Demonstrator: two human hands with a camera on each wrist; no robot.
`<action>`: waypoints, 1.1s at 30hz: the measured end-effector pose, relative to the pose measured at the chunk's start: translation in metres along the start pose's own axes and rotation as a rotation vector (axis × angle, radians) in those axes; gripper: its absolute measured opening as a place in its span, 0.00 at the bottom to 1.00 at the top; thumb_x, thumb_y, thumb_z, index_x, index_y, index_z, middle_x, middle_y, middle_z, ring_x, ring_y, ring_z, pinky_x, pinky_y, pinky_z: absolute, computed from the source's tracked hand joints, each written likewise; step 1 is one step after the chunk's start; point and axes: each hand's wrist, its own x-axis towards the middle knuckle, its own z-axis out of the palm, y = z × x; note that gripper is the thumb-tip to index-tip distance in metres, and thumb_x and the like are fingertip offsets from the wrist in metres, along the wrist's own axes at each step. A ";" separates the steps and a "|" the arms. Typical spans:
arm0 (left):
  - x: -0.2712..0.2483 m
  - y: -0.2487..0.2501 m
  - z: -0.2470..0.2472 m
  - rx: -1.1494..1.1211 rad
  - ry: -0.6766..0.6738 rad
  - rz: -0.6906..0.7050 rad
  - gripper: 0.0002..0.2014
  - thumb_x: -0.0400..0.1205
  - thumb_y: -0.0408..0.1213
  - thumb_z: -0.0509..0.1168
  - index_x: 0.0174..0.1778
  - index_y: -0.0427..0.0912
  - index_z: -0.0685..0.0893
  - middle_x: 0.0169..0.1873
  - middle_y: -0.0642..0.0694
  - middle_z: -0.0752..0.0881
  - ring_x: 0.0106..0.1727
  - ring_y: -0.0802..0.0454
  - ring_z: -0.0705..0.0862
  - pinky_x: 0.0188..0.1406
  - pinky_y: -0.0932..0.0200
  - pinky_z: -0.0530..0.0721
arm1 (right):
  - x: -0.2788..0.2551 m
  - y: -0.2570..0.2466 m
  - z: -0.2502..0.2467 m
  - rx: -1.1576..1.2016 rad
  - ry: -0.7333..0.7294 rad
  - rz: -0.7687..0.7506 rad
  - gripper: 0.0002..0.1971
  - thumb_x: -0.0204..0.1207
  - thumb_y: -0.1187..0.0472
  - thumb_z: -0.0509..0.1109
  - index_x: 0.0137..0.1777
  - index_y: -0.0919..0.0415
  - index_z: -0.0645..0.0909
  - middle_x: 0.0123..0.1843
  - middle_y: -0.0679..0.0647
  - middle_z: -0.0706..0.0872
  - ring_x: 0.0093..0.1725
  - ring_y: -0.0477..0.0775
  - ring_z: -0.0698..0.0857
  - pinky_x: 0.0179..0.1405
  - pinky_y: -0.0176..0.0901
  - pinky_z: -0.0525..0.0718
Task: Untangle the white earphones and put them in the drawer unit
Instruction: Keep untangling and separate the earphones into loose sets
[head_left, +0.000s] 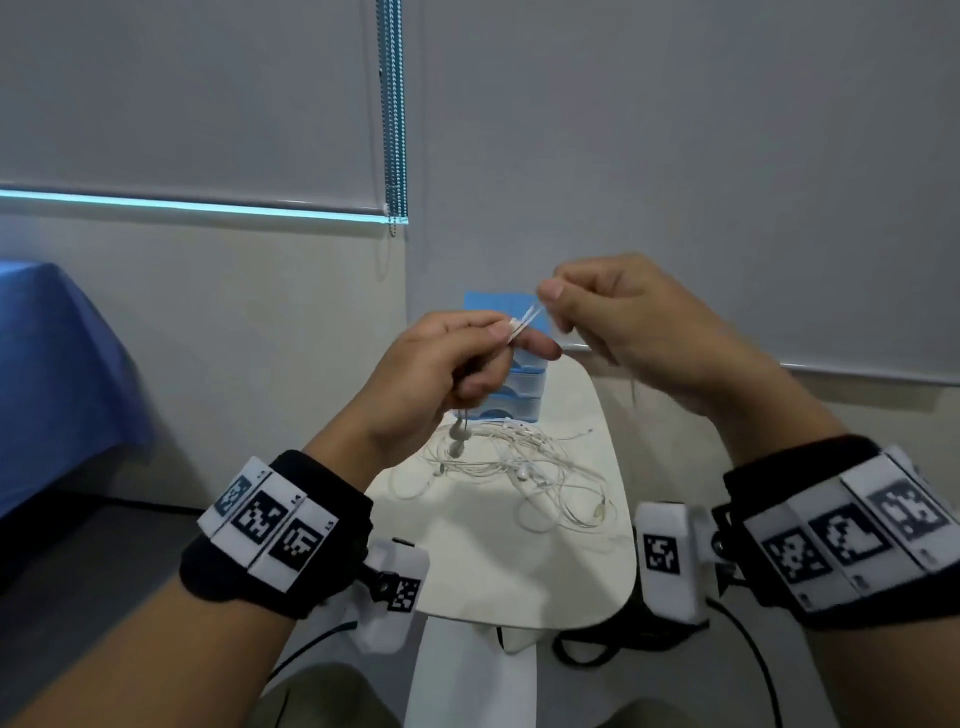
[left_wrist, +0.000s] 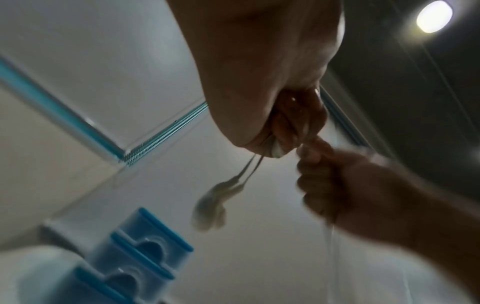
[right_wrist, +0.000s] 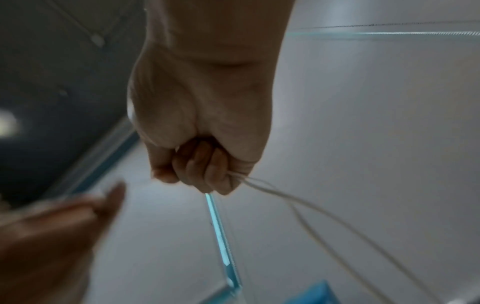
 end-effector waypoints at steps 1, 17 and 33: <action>-0.001 0.005 0.001 -0.080 -0.032 0.008 0.18 0.89 0.36 0.57 0.57 0.29 0.90 0.21 0.50 0.64 0.25 0.54 0.56 0.25 0.59 0.55 | 0.002 0.006 0.000 0.018 0.053 0.010 0.20 0.90 0.53 0.64 0.37 0.62 0.78 0.21 0.40 0.68 0.22 0.41 0.62 0.23 0.32 0.63; -0.006 0.007 0.000 0.111 0.031 -0.023 0.16 0.93 0.35 0.56 0.46 0.29 0.84 0.24 0.45 0.71 0.26 0.53 0.63 0.28 0.60 0.62 | -0.013 -0.019 0.003 -0.013 -0.129 -0.043 0.17 0.91 0.62 0.62 0.40 0.68 0.80 0.19 0.35 0.74 0.21 0.38 0.70 0.25 0.25 0.67; -0.001 0.034 0.005 -0.328 0.032 0.000 0.14 0.92 0.30 0.55 0.67 0.30 0.82 0.48 0.39 0.94 0.35 0.58 0.90 0.37 0.70 0.85 | -0.014 0.034 0.045 0.254 0.059 0.112 0.20 0.90 0.50 0.63 0.46 0.68 0.78 0.32 0.60 0.68 0.25 0.48 0.61 0.22 0.38 0.61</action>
